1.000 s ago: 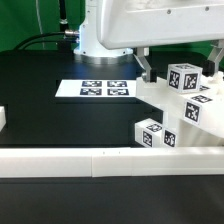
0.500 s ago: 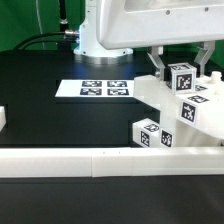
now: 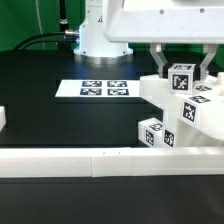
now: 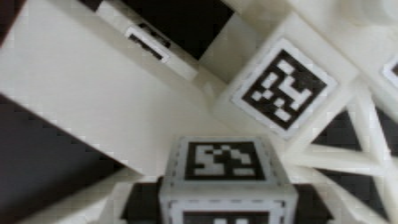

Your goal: Assemble chair

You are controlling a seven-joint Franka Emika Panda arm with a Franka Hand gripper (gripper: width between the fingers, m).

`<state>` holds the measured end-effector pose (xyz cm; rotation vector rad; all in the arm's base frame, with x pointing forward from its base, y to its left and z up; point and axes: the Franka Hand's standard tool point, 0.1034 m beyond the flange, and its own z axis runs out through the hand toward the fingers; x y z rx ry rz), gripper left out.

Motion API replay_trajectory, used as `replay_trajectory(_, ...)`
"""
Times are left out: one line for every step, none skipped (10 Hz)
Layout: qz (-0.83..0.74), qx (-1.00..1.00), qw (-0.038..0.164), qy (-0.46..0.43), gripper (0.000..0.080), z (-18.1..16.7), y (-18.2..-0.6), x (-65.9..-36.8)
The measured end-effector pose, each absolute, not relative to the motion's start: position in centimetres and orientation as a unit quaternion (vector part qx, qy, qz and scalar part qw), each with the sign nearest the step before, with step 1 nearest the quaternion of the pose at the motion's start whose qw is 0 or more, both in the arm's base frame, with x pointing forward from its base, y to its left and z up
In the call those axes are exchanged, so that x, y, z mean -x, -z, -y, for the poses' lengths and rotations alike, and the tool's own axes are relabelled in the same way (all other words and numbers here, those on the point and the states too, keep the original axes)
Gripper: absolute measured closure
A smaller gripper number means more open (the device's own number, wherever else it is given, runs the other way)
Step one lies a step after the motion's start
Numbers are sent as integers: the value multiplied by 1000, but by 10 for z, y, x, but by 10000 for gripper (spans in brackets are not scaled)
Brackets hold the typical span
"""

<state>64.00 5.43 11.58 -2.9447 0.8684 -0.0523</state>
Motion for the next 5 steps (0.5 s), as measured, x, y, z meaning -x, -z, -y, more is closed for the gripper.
replay_trajectory(-366,930,35,13,515,-57,-115,-639)
replay_trajectory(-421,907,35,11,515,-59,-115,-639)
replay_trajectory(-492,870,36,8,515,-59,-115,-639)
replay_trajectory(-521,853,37,7,515,-59,-115,-639)
replay_trajectory(-525,850,37,7,514,-59,-115,-639)
